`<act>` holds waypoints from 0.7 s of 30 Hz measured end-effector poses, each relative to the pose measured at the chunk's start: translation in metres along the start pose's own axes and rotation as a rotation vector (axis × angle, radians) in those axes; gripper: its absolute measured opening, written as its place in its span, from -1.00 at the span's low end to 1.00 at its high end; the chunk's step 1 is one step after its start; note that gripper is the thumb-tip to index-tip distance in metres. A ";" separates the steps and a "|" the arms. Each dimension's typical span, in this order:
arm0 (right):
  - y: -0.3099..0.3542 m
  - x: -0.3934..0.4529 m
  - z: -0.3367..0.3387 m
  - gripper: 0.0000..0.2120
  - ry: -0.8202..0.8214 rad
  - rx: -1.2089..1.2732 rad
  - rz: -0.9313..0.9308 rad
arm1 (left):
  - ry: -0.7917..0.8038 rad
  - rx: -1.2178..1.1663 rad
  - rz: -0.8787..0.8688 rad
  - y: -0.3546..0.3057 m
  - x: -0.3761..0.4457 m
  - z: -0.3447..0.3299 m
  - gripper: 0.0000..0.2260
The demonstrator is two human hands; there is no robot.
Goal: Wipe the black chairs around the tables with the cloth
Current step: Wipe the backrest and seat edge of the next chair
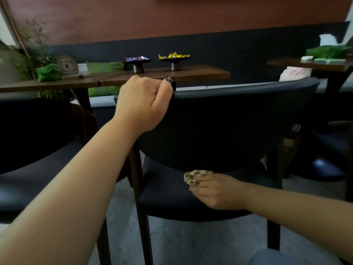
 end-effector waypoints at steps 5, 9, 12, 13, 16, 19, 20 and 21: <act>-0.056 0.000 0.113 -0.76 -0.508 0.004 -0.230 | -0.051 -0.008 0.020 0.001 -0.003 0.002 -0.41; -0.101 -0.002 0.149 -0.75 -0.688 -0.091 -0.462 | -0.054 -0.003 0.026 -0.001 -0.002 0.003 -0.42; -0.083 0.002 0.127 -0.78 -0.608 -0.128 -0.414 | -0.008 0.006 0.034 -0.004 -0.002 0.002 -0.41; -0.075 0.002 0.118 -0.77 -0.565 -0.112 -0.388 | 0.015 0.016 0.037 -0.006 -0.001 0.002 -0.41; -0.070 -0.006 0.116 -0.73 -0.622 -0.011 -0.416 | 0.113 0.065 0.028 -0.017 0.007 0.001 -0.50; -0.086 -0.025 0.139 -0.72 -0.839 -0.017 -0.599 | 0.202 0.005 -0.021 -0.052 0.022 -0.010 -0.52; -0.093 -0.033 0.145 -0.73 -0.891 -0.047 -0.669 | 0.191 -0.001 -0.031 -0.065 0.027 -0.013 -0.52; -0.100 -0.043 0.149 -0.74 -0.927 -0.066 -0.736 | 0.161 0.019 -0.036 -0.077 0.033 -0.014 -0.53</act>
Point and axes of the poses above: each hand's wrist, its own x-axis towards the middle knuckle, its own z-axis out of the back of the hand, y = z × x, the point moved 8 cm from there along x, towards the middle knuckle, and after that the axes turned 2 degrees about x, right-handed, at the moved point
